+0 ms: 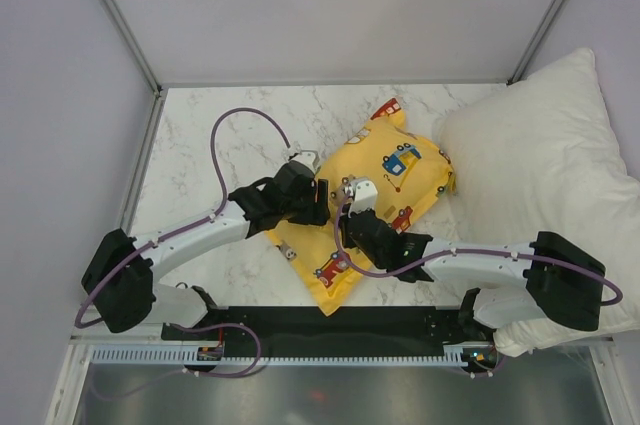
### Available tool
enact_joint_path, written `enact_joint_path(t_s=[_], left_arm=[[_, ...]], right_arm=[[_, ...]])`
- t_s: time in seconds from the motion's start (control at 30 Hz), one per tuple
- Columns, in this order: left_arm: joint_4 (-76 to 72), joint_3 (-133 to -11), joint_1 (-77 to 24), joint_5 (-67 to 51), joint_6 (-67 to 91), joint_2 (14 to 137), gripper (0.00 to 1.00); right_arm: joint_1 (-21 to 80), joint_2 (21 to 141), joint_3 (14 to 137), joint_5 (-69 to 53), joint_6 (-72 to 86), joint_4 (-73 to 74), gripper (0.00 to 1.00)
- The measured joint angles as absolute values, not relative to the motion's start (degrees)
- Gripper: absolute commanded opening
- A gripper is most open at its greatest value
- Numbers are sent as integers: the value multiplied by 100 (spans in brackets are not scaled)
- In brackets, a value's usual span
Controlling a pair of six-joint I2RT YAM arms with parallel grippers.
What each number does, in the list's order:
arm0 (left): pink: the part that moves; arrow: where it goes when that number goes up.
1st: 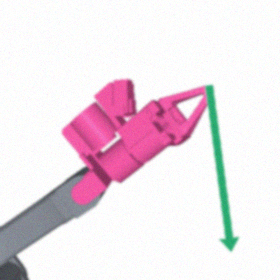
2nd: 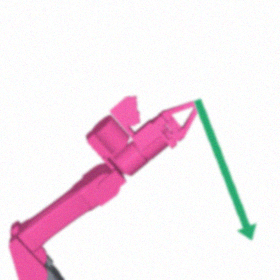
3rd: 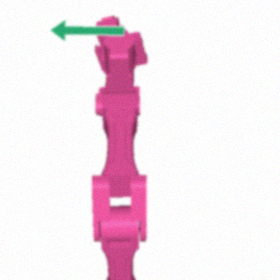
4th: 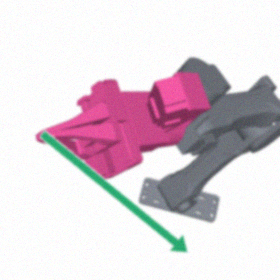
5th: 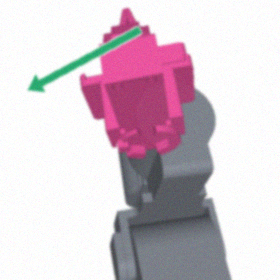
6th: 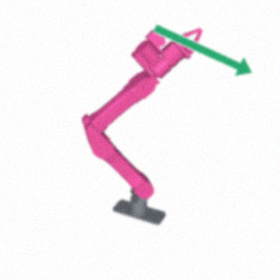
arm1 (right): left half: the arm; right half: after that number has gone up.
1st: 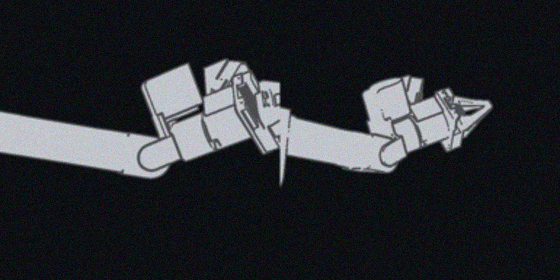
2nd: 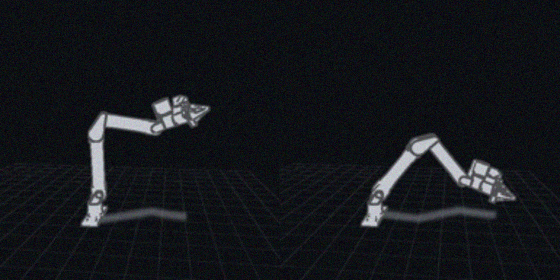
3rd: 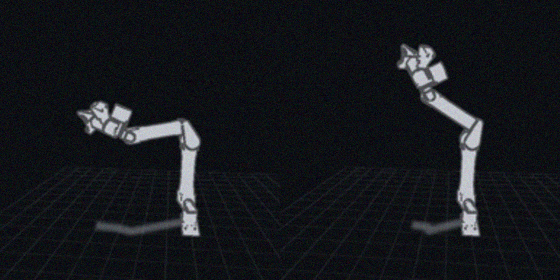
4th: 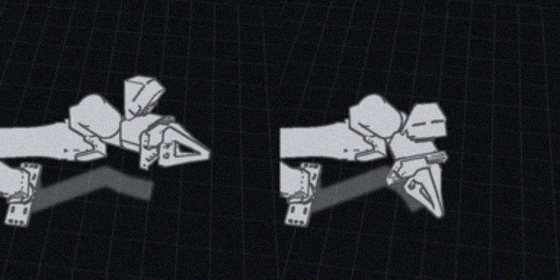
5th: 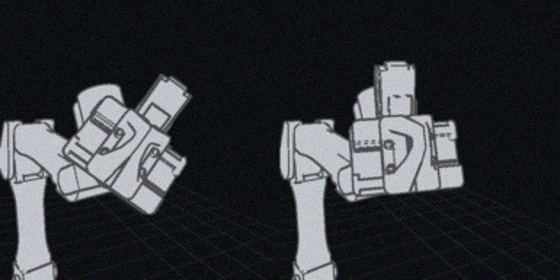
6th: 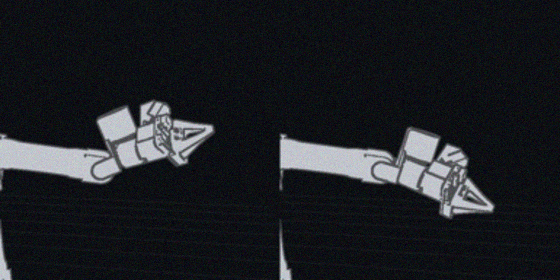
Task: Remove the pillowcase from the pillow
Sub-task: Expand the opening of the pillowcase
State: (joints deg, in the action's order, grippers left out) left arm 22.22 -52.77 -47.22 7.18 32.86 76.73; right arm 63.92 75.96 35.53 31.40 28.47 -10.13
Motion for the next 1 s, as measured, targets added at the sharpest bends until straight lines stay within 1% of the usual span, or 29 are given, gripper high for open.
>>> enact_joint_path(t_s=[0.07,0.17,0.23,0.27,0.33,0.37,0.43,0.47,0.53,0.57,0.6,0.63,0.67,0.73,0.77,0.87,1.0], left_arm=[[2217,-5240,-4722,733,3286,7776,66],[2200,-5190,-4722,744,3297,7813,67],[2169,-5168,-4722,762,3306,7815,63],[2163,-5168,-4722,766,3308,7826,51],[2150,-5168,-4718,819,3312,7878,37],[2145,-5168,-4709,829,3312,7918,19],[2073,-5168,-4696,829,3299,8016,4],[2049,-5168,-4698,821,3293,8042,2],[2005,-5164,-4700,775,3277,8058,2],[1973,-5153,-4700,746,3275,8051,2],[1931,-5129,-4700,731,3273,8042,2],[1900,-5100,-4700,733,3260,8027,2],[1868,-5072,-4700,733,3253,8003,2],[1780,-4974,-4698,729,3242,7891,2],[1730,-4912,-4700,722,3234,7817,2],[1640,-4700,-4700,683,3205,7550,2],[1682,-4545,-4700,655,3138,7295,2]], right_arm=[[6403,7596,3553,3183,2847,-1013,0],[6414,7588,3553,3256,2847,-1002,0],[6418,7564,3553,3299,2847,-985,0],[6418,7540,3553,3310,2847,-982,0],[6418,7472,3548,3332,2847,-972,0],[6418,7432,3544,3334,2847,-954,0],[6418,7345,3518,3334,2849,-939,0],[6418,7301,3505,3334,2849,-921,1],[6418,7210,3494,3347,2847,-843,9],[6418,7177,3494,3354,2842,-801,19],[6418,7131,3494,3354,2836,-746,31],[6418,7072,3494,3358,2829,-668,34],[6423,7000,3494,3363,2786,-574,43],[6427,6810,3494,3387,2722,-421,53],[6429,6711,3494,3402,2679,-377,61],[6429,6473,3494,3446,2502,-294,67],[6429,6431,3496,3424,2222,-342,70]])
